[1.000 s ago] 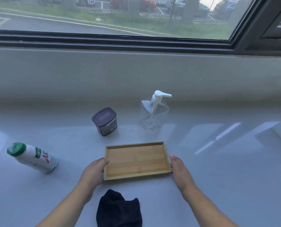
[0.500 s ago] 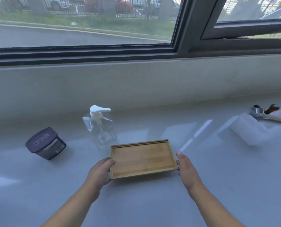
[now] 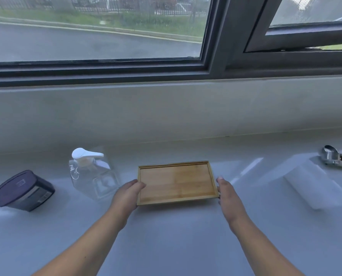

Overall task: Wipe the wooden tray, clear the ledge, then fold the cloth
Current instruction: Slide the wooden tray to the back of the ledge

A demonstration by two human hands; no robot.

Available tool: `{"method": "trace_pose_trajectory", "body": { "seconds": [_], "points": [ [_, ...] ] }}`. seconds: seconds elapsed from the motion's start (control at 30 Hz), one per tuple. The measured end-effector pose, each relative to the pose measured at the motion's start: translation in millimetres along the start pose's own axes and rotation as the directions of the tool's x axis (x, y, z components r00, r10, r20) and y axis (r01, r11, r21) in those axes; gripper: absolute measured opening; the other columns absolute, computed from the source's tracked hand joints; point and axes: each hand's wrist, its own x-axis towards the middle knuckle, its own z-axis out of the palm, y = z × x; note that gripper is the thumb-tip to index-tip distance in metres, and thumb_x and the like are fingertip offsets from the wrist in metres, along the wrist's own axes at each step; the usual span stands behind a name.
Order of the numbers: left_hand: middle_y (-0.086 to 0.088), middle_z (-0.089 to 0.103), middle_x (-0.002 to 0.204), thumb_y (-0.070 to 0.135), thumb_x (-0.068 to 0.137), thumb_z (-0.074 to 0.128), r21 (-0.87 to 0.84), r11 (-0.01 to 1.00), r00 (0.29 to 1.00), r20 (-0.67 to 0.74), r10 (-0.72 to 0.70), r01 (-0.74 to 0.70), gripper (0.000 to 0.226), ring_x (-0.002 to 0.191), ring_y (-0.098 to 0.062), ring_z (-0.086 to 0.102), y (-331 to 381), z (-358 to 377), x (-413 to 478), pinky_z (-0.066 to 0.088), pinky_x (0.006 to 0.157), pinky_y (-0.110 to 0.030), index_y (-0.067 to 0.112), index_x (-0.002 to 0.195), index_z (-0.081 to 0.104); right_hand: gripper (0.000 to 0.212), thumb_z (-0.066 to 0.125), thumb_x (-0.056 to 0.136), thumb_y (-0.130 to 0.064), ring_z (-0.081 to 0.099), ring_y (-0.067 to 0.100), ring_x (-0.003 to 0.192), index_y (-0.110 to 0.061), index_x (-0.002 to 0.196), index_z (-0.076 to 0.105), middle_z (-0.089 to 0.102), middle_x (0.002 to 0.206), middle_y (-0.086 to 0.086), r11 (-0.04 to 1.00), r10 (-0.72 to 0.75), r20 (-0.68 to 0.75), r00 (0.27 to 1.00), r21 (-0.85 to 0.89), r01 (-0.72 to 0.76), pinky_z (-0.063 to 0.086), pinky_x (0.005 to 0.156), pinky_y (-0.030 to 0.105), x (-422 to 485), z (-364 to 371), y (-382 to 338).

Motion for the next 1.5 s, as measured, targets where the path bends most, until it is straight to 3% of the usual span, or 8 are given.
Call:
{"method": "trace_pose_trajectory", "body": {
  "seconds": [0.13,0.6,0.8,0.93,1.1,1.27,1.4,1.5],
  "points": [
    [-0.009,0.055,0.15,0.054,0.071,0.062,0.025,1.0,0.999,-0.042,0.014,-0.013,0.08,0.138,-0.033,0.05,14,18,25,0.042,0.116,-0.054,0.015,0.141,0.058,0.084,0.032,0.079,-0.086,0.047,0.012,0.137,-0.037,0.144,0.052,0.053,0.141,-0.015,0.999,-0.018,0.016,1.0,-0.037,0.019,0.033,0.122,0.048,37,-5,-13],
    [0.003,0.06,0.145,0.057,0.067,0.066,0.043,0.999,0.984,-0.172,0.037,-0.03,0.083,0.131,-0.023,0.055,45,44,88,0.044,0.114,-0.049,0.026,0.143,0.059,0.084,0.035,0.073,-0.087,0.046,0.017,0.138,-0.038,0.138,0.054,0.053,0.142,-0.009,1.0,0.002,0.048,0.999,-0.022,-0.001,0.032,0.123,0.049,111,-1,-38],
    [-0.02,0.057,0.144,0.051,0.071,0.06,0.089,0.995,0.982,-0.183,0.052,-0.036,0.082,0.132,-0.038,0.054,55,48,104,0.044,0.11,-0.052,0.004,0.138,0.054,0.077,0.033,0.071,-0.088,0.049,0.016,0.134,-0.043,0.13,0.055,0.056,0.136,-0.01,1.0,-0.006,0.037,0.999,-0.024,0.007,0.032,0.122,0.047,127,4,-47],
    [-0.022,0.06,0.138,0.052,0.069,0.056,0.135,0.99,0.98,-0.188,0.062,-0.036,0.08,0.123,-0.039,0.059,62,50,109,0.048,0.104,-0.05,0.004,0.133,0.056,0.078,0.033,0.072,-0.089,0.05,0.016,0.132,-0.043,0.132,0.056,0.057,0.137,-0.009,1.0,0.008,0.029,1.0,-0.027,-0.007,0.034,0.121,0.047,133,6,-48],
    [-0.014,0.069,0.126,0.054,0.067,0.054,0.188,0.981,0.98,-0.18,0.086,-0.051,0.071,0.108,-0.029,0.063,64,50,113,0.045,0.083,-0.037,0.013,0.124,0.066,0.069,0.032,0.074,-0.089,0.051,0.016,0.127,-0.046,0.123,0.054,0.057,0.131,-0.011,0.999,0.008,0.028,1.0,-0.04,-0.006,0.036,0.117,0.044,138,8,-47],
    [0.004,0.06,0.146,0.054,0.072,0.057,0.195,0.98,0.977,-0.197,0.082,-0.043,0.085,0.121,-0.021,0.058,64,54,112,0.042,0.098,-0.034,0.023,0.151,0.052,0.082,0.031,0.075,-0.088,0.046,0.013,0.134,-0.044,0.141,0.052,0.054,0.14,-0.013,0.996,-0.016,0.031,0.999,-0.082,0.018,0.031,0.115,0.036,139,6,-46],
    [0.03,0.057,0.1,0.042,0.083,0.064,0.269,0.954,0.97,-0.162,0.18,-0.132,0.061,0.089,0.002,0.059,59,57,101,0.043,0.075,-0.025,0.032,0.143,0.054,0.081,0.04,0.09,-0.08,0.038,0.018,0.148,-0.039,0.16,0.031,0.04,0.164,-0.008,0.972,-0.04,0.062,0.997,-0.231,0.053,0.026,0.108,0.029,126,10,-41],
    [0.021,0.061,0.116,0.037,0.088,0.063,0.395,0.899,0.96,-0.118,0.252,-0.187,0.052,0.116,-0.018,0.063,53,55,83,0.045,0.082,-0.027,0.031,0.139,0.055,0.072,0.059,0.097,-0.057,0.04,0.022,0.147,-0.031,0.16,0.035,0.045,0.16,0.003,0.904,-0.17,-0.016,0.985,-0.401,0.149,0.036,0.11,0.033,102,15,-36]
  ]
}}
